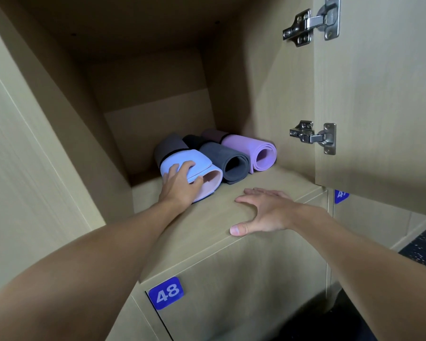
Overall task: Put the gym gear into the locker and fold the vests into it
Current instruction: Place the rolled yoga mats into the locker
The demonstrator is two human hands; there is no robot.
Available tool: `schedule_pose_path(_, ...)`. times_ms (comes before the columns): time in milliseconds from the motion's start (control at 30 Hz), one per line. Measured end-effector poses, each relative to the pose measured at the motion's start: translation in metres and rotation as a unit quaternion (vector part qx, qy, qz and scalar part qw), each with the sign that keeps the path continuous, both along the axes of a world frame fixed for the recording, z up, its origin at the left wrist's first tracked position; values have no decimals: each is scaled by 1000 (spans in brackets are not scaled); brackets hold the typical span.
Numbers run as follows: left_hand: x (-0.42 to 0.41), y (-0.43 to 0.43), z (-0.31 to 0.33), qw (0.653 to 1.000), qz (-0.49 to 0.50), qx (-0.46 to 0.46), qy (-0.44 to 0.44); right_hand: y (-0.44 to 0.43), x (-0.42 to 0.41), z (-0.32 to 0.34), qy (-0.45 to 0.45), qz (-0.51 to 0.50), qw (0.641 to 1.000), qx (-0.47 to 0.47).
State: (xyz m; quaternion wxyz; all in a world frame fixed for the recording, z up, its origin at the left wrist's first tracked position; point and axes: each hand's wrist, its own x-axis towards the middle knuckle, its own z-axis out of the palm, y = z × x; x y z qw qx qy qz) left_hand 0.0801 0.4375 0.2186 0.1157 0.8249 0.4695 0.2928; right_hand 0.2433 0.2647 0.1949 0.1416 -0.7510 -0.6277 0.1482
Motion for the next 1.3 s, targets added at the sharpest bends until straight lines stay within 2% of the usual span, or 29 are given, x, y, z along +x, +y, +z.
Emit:
schedule_pose_path(100, 5, -8, -2, 994, 70, 32, 74, -1, 0, -3, -2, -10, 1000, 21)
schedule_pose_path(167, 5, -15, -4, 991, 88, 58, 78, -1, -1, -5, -3, -15, 999, 31)
schedule_pose_path(267, 3, -17, -2, 996, 70, 30, 48, -1, -1, -5, -2, -18, 999, 38)
schedule_pose_path(400, 3, -19, 4, 994, 69, 11, 78, -4, -3, -4, 6, -30, 998, 55)
schedule_pose_path(533, 3, -37, 10, 989, 55, 69, 118, -10, -9, -8, 10, -54, 994, 92)
schedule_pose_path(667, 0, -85, 14, 983, -77, 114, 118, -31, -23, -14, 19, -109, 984, 137)
schedule_pose_path(833, 3, -164, 0, 955, -280, 57, 82, -107, -31, -38, 88, -210, 958, 177)
schedule_pose_path(1033, 23, -295, -55, 897, -437, -26, 64, -281, -40, -97, 98, -373, 910, 156)
schedule_pose_path(1300, 42, -475, -173, 780, -593, -134, 146, -489, -77, -180, 56, -587, 807, 27)
